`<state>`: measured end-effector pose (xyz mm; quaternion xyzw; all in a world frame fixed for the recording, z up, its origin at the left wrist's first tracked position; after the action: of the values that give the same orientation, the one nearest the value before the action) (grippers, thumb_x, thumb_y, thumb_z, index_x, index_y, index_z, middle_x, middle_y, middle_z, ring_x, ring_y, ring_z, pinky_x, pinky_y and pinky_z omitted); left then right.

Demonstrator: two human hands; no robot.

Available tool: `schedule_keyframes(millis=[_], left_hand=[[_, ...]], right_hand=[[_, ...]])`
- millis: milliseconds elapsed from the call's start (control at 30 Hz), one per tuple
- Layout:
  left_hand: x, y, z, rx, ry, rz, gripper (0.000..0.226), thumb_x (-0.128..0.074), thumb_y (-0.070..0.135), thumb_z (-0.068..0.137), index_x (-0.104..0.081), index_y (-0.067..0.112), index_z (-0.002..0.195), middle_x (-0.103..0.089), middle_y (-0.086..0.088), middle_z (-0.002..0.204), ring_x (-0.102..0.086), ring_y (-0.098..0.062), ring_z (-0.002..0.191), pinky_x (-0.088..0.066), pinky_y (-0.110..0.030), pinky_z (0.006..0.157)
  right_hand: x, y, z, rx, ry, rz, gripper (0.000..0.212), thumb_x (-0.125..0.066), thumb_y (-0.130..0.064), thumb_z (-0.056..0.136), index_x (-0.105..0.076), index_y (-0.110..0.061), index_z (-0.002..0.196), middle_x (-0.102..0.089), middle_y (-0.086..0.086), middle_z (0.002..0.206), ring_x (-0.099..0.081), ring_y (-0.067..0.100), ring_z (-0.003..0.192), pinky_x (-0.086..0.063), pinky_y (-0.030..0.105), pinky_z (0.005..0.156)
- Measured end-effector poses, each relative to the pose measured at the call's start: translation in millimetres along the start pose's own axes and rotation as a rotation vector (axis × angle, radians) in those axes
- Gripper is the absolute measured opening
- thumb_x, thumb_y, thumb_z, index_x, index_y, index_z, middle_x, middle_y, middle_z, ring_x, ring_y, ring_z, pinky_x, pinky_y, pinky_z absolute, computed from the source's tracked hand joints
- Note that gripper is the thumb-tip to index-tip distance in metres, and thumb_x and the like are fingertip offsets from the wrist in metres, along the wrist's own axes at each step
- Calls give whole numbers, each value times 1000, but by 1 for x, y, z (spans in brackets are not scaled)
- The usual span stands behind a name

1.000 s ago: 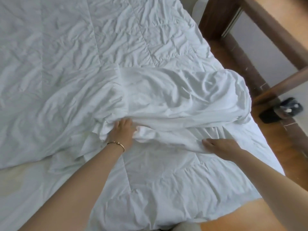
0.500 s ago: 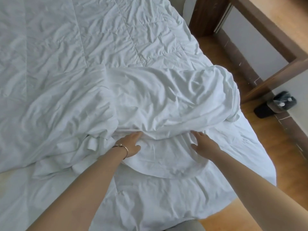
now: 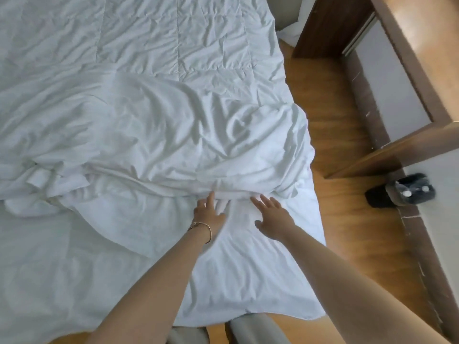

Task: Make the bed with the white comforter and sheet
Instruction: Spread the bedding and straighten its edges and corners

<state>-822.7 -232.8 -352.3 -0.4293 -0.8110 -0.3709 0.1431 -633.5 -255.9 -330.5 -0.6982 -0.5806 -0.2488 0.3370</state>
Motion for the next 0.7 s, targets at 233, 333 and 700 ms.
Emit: schedule_keyframes(millis=[233, 333, 700], left_hand=[[-70, 72, -10, 82, -11, 82, 71, -46, 35, 93, -7, 35, 152, 5, -10, 160, -14, -29, 144, -27, -42, 112], [-87, 92, -7, 241, 121, 143, 64, -44, 33, 93, -18, 24, 150, 13, -15, 159, 0, -28, 147, -14, -43, 117], [-233, 199, -1, 300, 124, -246, 19, -47, 15, 94, -65, 12, 100, -56, -9, 111, -60, -27, 106, -43, -27, 81]], right_hand=[[18, 75, -26, -11, -4, 91, 71, -49, -30, 98, -7, -39, 155, -8, -4, 164, -7, 22, 150, -29, 43, 114], [24, 107, -25, -28, -7, 259, 69, -48, -29, 98, -10, -36, 155, -33, 1, 153, -31, 24, 139, -38, 41, 105], [23, 271, -41, 111, -192, 372, 51, -45, -32, 99, -34, -21, 148, -61, 5, 125, -54, 24, 118, -44, 32, 93]])
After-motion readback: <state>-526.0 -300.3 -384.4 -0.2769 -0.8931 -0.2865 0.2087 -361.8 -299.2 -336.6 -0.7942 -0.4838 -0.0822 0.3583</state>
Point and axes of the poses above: each hand's wrist, its own z-axis towards the middle knuckle, its own x-axis out of the back of the hand, y = z × x, the point moved 7 cm from there along z, towards the middle knuckle
